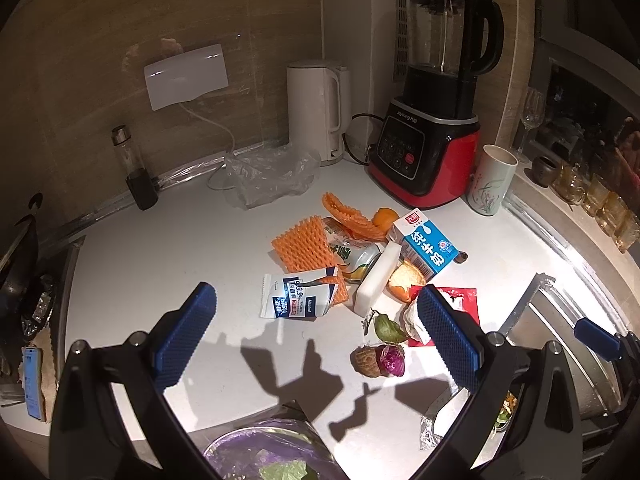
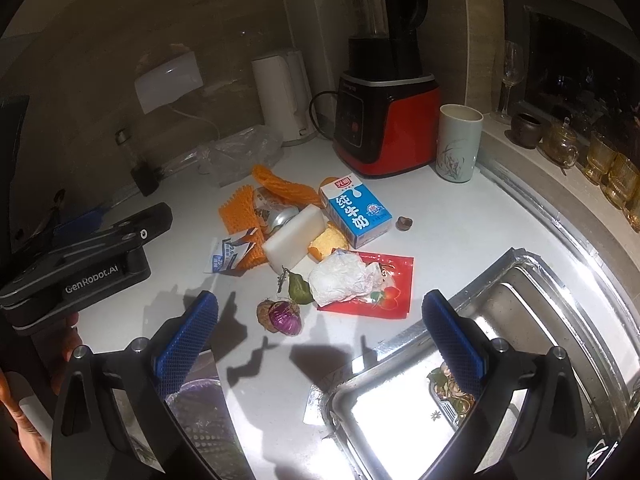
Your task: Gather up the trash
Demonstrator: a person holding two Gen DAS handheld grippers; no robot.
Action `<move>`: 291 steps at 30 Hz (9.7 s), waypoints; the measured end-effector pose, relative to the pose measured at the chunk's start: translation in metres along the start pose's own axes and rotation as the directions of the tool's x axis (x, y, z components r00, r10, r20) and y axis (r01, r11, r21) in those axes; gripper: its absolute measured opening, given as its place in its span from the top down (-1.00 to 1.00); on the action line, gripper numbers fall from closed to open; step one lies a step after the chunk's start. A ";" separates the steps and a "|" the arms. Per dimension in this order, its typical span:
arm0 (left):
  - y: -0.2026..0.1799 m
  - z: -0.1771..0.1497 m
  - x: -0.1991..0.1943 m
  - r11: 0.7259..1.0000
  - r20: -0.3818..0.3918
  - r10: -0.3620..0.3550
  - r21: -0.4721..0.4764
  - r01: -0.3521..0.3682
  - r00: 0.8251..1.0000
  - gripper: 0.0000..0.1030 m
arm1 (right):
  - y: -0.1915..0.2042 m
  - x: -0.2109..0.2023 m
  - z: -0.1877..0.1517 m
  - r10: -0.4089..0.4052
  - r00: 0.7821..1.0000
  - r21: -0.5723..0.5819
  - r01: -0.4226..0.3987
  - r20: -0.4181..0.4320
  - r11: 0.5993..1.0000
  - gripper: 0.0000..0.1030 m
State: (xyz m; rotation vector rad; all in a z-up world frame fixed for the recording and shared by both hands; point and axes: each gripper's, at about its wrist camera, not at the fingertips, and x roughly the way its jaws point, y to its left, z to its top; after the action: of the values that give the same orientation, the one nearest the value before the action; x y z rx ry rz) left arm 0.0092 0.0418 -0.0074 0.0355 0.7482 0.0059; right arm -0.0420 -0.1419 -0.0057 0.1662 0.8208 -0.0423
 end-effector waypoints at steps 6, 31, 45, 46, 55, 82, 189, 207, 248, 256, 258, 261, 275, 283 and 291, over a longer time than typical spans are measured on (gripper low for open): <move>0.001 0.000 0.002 1.000 -0.011 -0.009 -0.001 0.009 1.000 -0.87 | 0.000 0.003 -0.001 -0.002 1.000 -0.003 0.002 -0.008 1.000 -0.96; 0.071 -0.056 0.118 0.992 -0.191 -0.105 0.052 0.117 0.976 -0.88 | -0.042 0.099 -0.028 0.024 0.996 -0.060 -0.029 -0.090 0.998 -0.96; 0.012 -0.048 0.174 0.957 -0.173 -0.159 0.214 0.195 0.972 -0.87 | -0.043 0.135 -0.025 0.005 0.989 -0.091 -0.019 -0.145 0.996 -0.96; 0.009 -0.050 0.176 0.954 -0.167 -0.154 0.231 0.191 0.974 -0.87 | -0.043 0.135 -0.025 0.005 0.989 -0.089 -0.019 -0.147 0.996 -0.96; 0.019 -0.054 0.206 0.953 -0.242 -0.102 0.255 0.165 0.965 0.50 | -0.047 0.141 -0.025 0.021 0.988 -0.060 -0.030 -0.155 0.998 -0.96; 0.061 -0.037 0.110 0.953 -0.096 -0.260 0.136 0.271 0.961 0.97 | -0.017 0.183 -0.006 0.090 0.981 -0.231 -0.129 -0.174 0.964 0.48; 0.019 -0.025 0.184 0.971 -0.080 -0.196 0.127 0.205 0.977 -0.79 | -0.012 0.068 -0.025 0.140 0.990 -0.146 -0.143 -0.035 0.979 -0.96; 0.035 -0.020 0.226 0.972 -0.195 -0.191 0.097 0.213 0.962 0.78 | -0.027 0.103 -0.006 0.186 0.982 -0.061 -0.187 -0.023 0.980 -0.96; 0.108 -0.053 0.032 0.981 0.043 -0.179 -0.064 0.181 0.983 0.79 | 0.038 0.156 0.017 0.097 0.995 0.046 -0.096 -0.032 0.994 0.49; 0.111 -0.071 -0.003 0.982 0.066 -0.177 -0.055 0.180 0.982 0.79 | 0.025 0.112 0.009 0.159 0.987 0.056 -0.160 0.011 0.986 0.53; 0.110 -0.078 -0.012 0.982 0.069 -0.179 -0.046 0.182 0.981 0.79 | 0.026 0.095 0.003 0.174 0.984 0.041 -0.175 0.023 0.984 0.53; 0.108 -0.088 -0.023 0.981 0.067 -0.191 -0.033 0.193 0.979 0.79 | 0.028 0.072 -0.006 0.193 0.981 0.016 -0.194 0.038 0.981 0.53; 0.073 -0.199 -0.047 0.963 -0.105 -0.245 0.090 0.255 0.964 0.79 | 0.033 -0.003 -0.066 0.290 0.957 -0.020 -0.290 -0.009 0.957 0.53; 0.066 -0.277 -0.010 0.972 -0.264 -0.187 0.090 0.217 0.946 0.79 | 0.039 -0.015 -0.088 0.314 0.948 -0.045 -0.316 -0.052 0.948 0.53; 0.068 -0.320 0.030 0.977 -0.394 -0.171 0.053 0.208 0.903 0.58 | 0.054 -0.023 -0.094 0.331 0.941 -0.090 -0.336 -0.067 0.938 0.53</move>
State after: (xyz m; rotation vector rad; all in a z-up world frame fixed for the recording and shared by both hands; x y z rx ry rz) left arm -0.1861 0.1199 -0.2595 0.0518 1.1475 -0.2146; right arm -0.1204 -0.0740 -0.0445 0.2111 0.8341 0.3245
